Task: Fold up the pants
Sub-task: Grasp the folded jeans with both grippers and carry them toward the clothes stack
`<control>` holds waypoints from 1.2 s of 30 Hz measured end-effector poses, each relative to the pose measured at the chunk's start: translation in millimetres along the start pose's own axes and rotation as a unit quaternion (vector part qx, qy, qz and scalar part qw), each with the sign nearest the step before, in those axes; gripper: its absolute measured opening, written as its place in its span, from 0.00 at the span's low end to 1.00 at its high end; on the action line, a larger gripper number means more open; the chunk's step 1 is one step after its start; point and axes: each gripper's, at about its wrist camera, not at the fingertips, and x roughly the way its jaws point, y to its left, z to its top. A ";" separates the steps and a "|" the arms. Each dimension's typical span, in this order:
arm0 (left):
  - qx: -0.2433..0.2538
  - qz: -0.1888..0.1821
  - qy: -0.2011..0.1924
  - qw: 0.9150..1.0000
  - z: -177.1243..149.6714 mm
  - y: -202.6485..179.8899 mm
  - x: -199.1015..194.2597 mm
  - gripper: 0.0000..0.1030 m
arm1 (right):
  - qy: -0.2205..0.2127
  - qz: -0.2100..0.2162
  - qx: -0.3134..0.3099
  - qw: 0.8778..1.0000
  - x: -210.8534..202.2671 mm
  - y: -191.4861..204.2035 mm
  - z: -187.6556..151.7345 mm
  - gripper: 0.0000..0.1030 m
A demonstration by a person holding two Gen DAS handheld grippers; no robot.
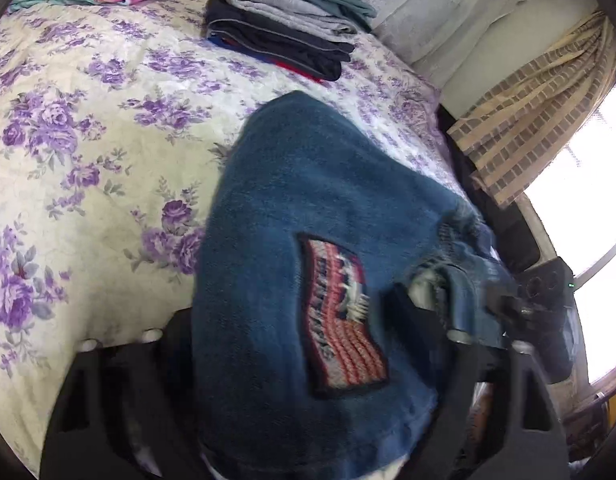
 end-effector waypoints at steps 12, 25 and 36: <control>-0.036 -0.025 -0.019 0.999 -2.7 6.4 -17.5 0.54 | -0.001 0.006 -0.023 1.000 -9.7 3.6 -3.0 0.62; 0.019 -0.004 -0.064 0.998 135.4 -25.0 -38.5 0.48 | -0.020 0.025 -0.094 0.995 17.5 72.5 118.6 0.60; 0.047 0.008 -0.137 0.989 368.5 -55.9 -38.4 0.48 | -0.047 0.044 -0.161 0.985 76.0 166.9 352.3 0.60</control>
